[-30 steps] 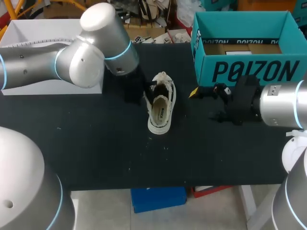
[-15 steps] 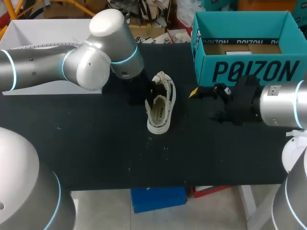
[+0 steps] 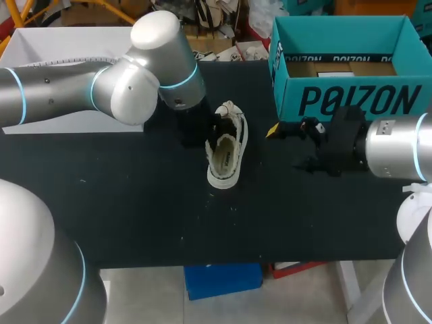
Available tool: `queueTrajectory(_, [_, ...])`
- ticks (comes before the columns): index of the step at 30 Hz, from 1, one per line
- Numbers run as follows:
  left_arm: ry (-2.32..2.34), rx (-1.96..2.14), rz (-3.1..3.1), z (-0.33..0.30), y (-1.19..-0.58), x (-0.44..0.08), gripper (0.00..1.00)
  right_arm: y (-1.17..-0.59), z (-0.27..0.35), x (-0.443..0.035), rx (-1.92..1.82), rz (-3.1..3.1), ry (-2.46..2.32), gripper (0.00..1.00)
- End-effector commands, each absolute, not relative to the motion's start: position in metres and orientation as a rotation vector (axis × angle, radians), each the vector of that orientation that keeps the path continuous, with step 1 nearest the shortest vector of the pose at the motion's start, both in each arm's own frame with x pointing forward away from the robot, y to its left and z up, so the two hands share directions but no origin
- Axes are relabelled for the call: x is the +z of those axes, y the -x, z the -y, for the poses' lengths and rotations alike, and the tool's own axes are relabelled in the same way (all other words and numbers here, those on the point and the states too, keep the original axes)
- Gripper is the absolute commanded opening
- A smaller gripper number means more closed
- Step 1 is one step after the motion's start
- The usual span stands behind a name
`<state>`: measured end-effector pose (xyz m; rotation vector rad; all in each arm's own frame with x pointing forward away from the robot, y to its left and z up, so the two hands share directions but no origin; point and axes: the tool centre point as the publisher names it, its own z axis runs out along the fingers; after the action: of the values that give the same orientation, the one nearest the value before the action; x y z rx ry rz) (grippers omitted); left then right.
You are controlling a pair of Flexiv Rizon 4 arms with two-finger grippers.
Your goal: Take the shoe out of the shoebox, open the shoe tongue, remove and reinsert the insole, then place the shoe into the shoebox
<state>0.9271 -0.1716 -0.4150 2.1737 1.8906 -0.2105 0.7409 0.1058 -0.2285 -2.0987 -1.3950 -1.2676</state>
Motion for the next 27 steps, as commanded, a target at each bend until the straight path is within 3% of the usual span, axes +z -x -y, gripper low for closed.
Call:
queueTrajectory(1, [-2.175,-0.204,-1.893,0.173,-0.928,-0.417,0.0,-0.74,-0.106,-0.228,-1.267,1.396,2.099,1.0])
queueTrajectory(16, [-2.175,-0.204,-1.893,0.173,-0.928,-0.417,0.0,-0.74,-0.106,-0.228,-1.267,1.396,2.099,1.0])
queueTrajectory(23, [-2.156,-0.294,-1.912,0.173,-0.926,-0.387,0.0,-0.74,-0.106,-0.228,-1.267,1.396,2.099,1.0])
queueTrajectory(27, [-2.06,-0.344,-1.955,0.17,-0.925,-0.341,0.0,-0.74,-0.106,-0.228,-1.267,1.396,2.099,1.0])
